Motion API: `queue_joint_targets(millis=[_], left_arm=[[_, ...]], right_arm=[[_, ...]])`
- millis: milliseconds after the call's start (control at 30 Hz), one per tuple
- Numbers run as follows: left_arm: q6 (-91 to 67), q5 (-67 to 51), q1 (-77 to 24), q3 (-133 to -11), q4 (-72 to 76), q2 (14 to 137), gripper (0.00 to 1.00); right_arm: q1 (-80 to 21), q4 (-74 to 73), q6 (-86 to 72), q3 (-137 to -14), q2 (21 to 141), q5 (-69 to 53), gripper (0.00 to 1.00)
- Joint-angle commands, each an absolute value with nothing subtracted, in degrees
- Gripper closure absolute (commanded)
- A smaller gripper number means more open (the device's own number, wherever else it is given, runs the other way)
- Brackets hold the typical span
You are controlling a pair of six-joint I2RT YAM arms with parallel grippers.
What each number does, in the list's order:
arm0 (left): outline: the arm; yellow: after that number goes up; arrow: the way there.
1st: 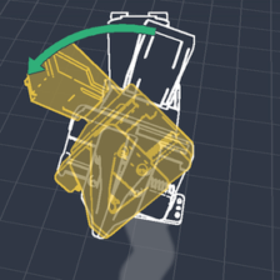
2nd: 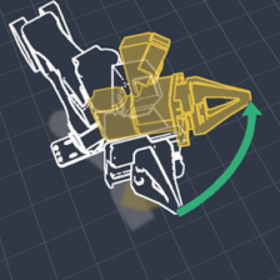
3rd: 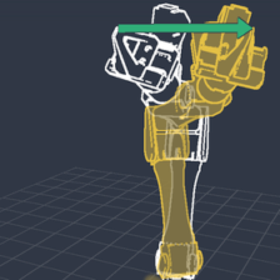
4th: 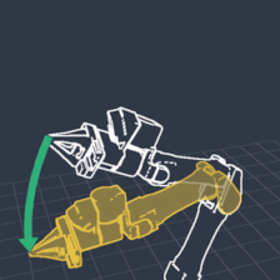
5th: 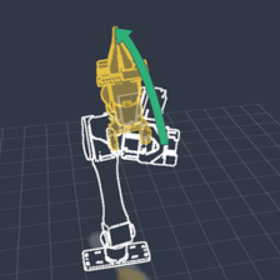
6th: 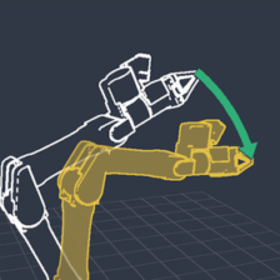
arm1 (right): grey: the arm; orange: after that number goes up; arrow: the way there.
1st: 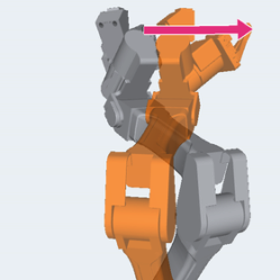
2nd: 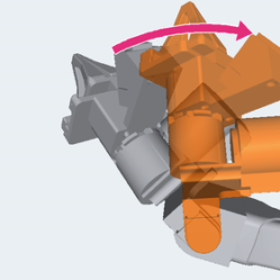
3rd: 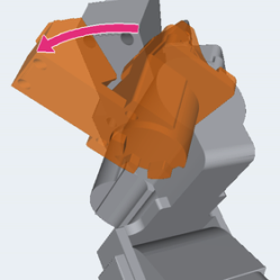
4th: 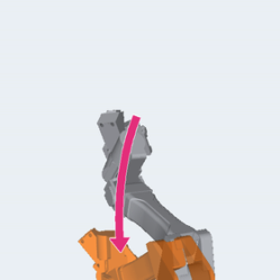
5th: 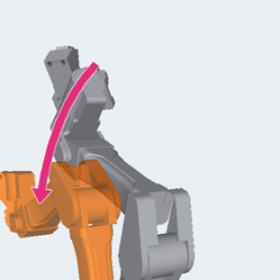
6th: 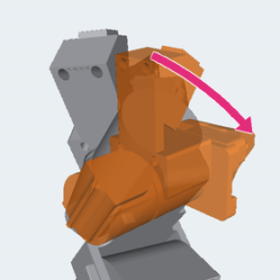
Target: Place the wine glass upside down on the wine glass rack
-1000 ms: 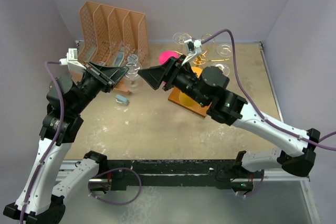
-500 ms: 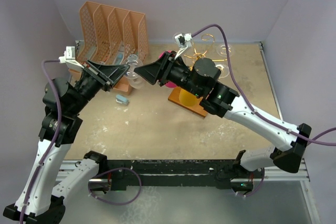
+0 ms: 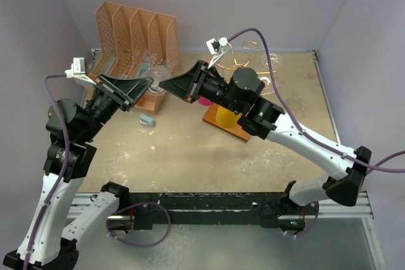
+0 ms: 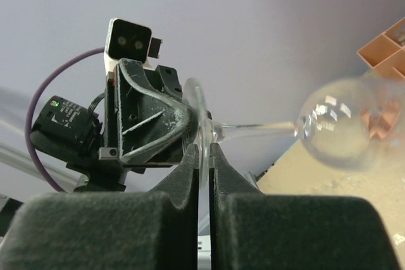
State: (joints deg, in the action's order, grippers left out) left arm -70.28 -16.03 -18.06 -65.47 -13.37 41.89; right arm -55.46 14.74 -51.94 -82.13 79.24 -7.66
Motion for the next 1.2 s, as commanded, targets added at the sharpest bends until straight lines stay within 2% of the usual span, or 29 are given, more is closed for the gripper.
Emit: queue_joint_targets(millis=[0, 100, 267, 600, 867, 1167], left_arm=[[-68.61, -15.20, -18.06, -68.53, -11.35, 40.59, 0.74], [-65.11, -12.15, -18.04, -70.32, -15.61, 39.97, 0.60], [-59.69, -4.70, -18.06, -73.20, -23.28, 38.41, 0.49], [-54.46, 4.26, -18.07, -75.31, -31.08, 35.35, 0.47], [-53.16, 3.23, -18.06, -71.29, -32.91, 32.88, 0.47], [-52.12, 0.50, -18.08, -69.15, -34.78, 33.04, 0.48]], right_arm=[[-55.20, 20.14, -53.94, -86.93, 80.58, -11.77, 1.00], [-55.08, 20.86, -55.49, -88.57, 81.47, -11.83, 1.00], [-53.72, 20.66, -57.22, -92.92, 83.35, -10.44, 1.00], [-47.02, 20.66, -59.99, -100.77, 88.44, -11.44, 1.00], [-36.21, 18.76, -62.53, -106.49, 92.51, -10.95, 1.00], [-22.99, 18.66, -65.66, -107.56, 96.34, -13.13, 1.00]])
